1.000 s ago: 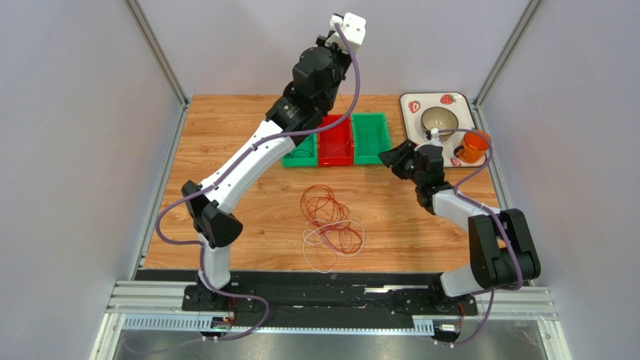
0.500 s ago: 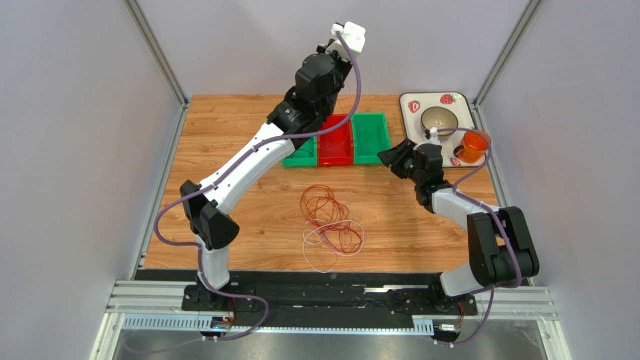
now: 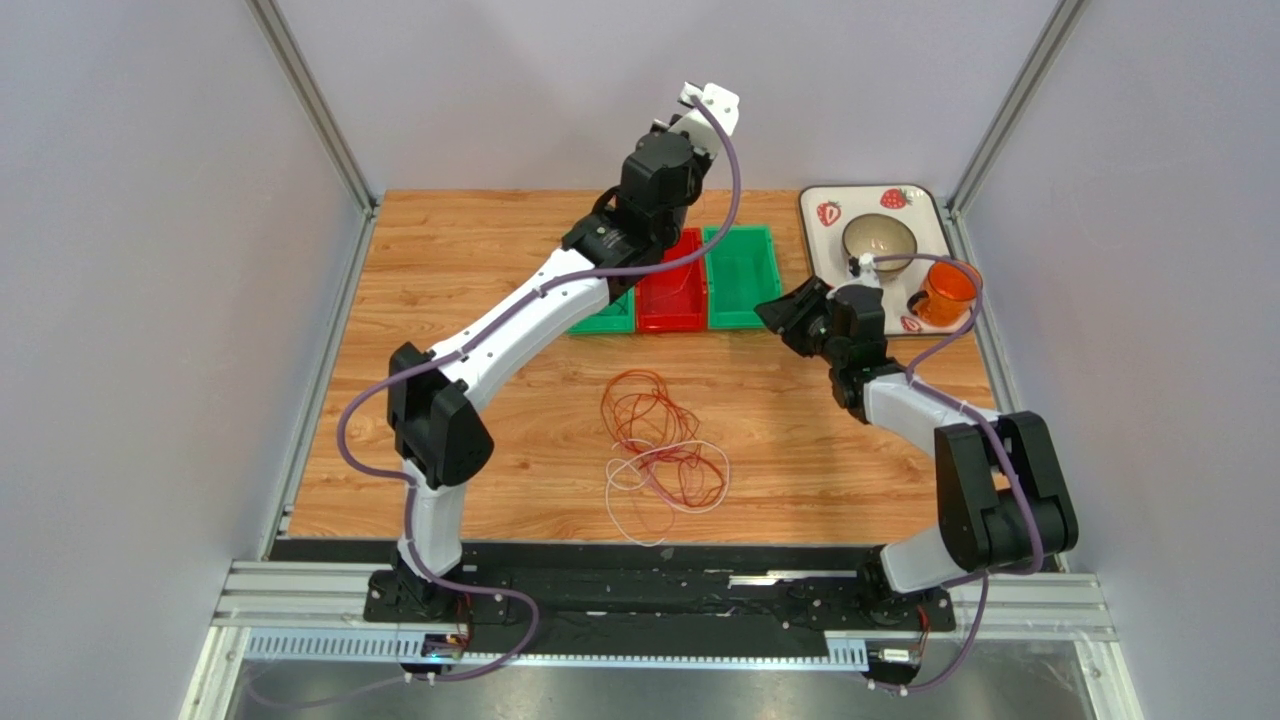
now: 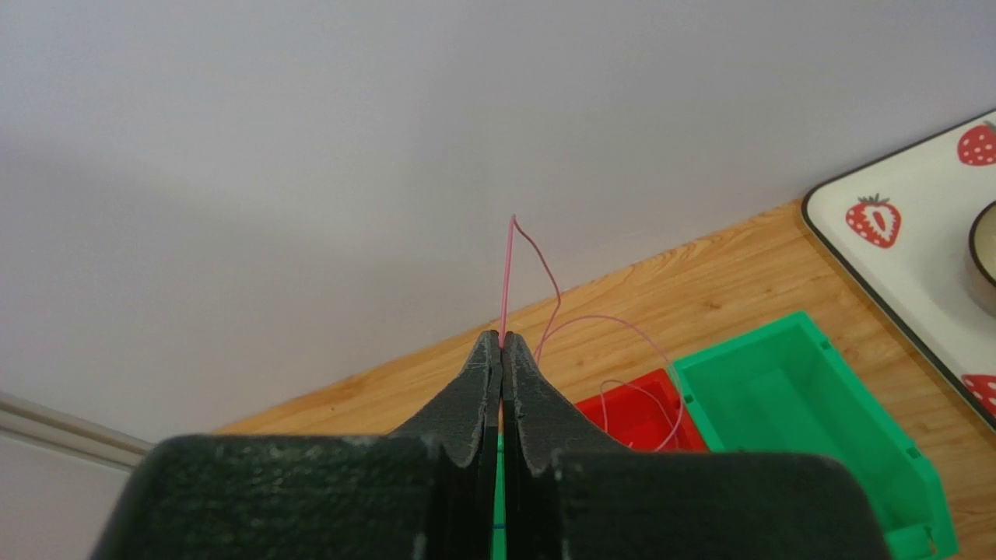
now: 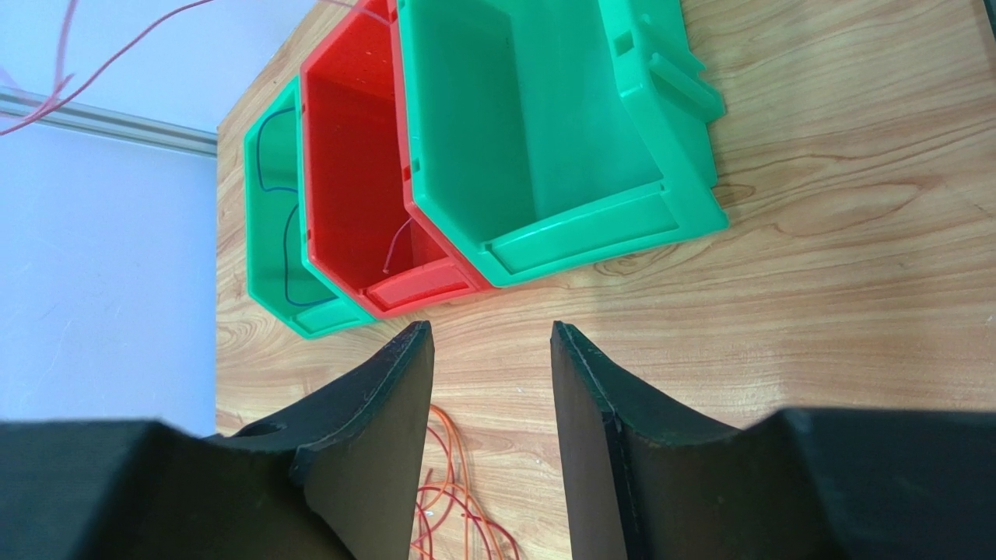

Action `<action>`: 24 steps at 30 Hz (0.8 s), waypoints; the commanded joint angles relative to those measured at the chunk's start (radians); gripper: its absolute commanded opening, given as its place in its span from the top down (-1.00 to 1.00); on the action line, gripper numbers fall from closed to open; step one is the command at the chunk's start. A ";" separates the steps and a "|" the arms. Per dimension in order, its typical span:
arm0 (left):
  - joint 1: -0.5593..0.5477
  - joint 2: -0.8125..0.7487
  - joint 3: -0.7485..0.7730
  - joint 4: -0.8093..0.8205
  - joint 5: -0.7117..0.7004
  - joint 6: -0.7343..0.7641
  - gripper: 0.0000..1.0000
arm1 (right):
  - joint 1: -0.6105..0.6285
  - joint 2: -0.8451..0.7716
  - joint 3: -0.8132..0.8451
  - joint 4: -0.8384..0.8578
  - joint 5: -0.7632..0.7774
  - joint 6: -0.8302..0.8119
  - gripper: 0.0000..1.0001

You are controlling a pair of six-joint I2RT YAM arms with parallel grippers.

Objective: Untangle the cables

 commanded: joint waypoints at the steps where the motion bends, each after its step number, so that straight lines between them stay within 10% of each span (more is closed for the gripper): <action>1: 0.019 0.028 -0.023 0.017 0.015 -0.065 1.00 | 0.002 0.012 0.037 0.011 -0.005 -0.014 0.10; 24: 0.031 0.126 -0.190 -0.008 0.093 -0.264 1.00 | 0.002 0.026 0.046 0.005 -0.011 -0.011 0.09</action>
